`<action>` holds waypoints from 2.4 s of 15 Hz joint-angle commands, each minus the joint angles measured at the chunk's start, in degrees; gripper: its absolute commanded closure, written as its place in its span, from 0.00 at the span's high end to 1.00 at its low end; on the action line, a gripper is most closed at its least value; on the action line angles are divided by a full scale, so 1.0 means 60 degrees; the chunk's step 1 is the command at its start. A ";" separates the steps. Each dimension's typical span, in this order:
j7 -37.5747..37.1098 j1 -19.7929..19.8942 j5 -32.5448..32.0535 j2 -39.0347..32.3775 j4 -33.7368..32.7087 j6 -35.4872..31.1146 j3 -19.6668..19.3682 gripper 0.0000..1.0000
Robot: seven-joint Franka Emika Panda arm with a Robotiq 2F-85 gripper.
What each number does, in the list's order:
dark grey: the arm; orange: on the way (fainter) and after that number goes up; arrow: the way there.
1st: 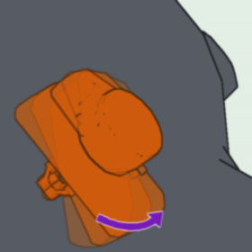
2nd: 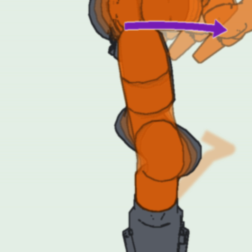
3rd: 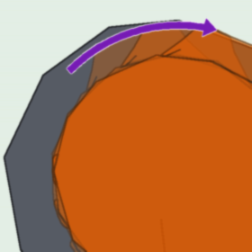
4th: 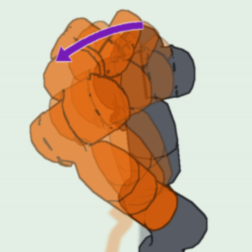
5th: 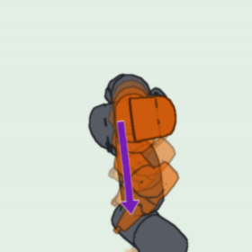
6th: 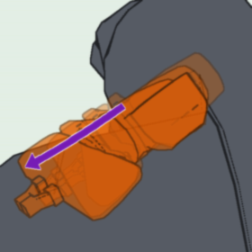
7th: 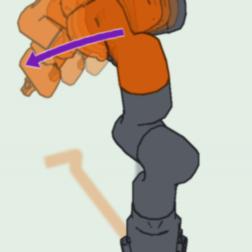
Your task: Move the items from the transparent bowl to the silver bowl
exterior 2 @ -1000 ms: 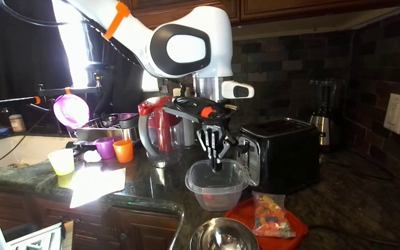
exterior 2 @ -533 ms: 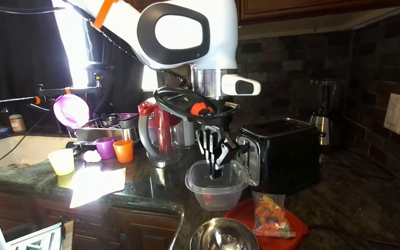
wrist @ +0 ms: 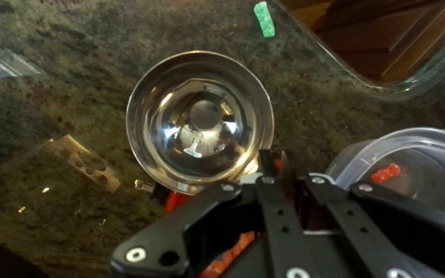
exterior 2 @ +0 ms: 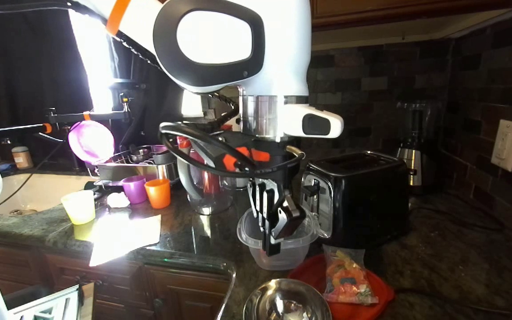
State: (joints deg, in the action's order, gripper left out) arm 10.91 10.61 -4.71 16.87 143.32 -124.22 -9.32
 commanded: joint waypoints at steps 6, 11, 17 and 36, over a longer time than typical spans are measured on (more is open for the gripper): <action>0.0510 -0.0136 0.0080 0.0286 0.0611 0.0745 -0.0239 0.16; 0.1110 -0.0356 0.0124 0.0027 0.1202 0.1014 -0.0223 0.12; 0.0943 -0.0422 -0.0229 -0.0384 0.1777 0.0807 -0.0077 0.25; 0.0415 -0.0307 -0.1721 -0.1235 0.1759 -0.0457 0.0039 0.41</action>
State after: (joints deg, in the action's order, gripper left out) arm 14.93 8.36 -12.56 10.19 153.40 -125.12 -9.50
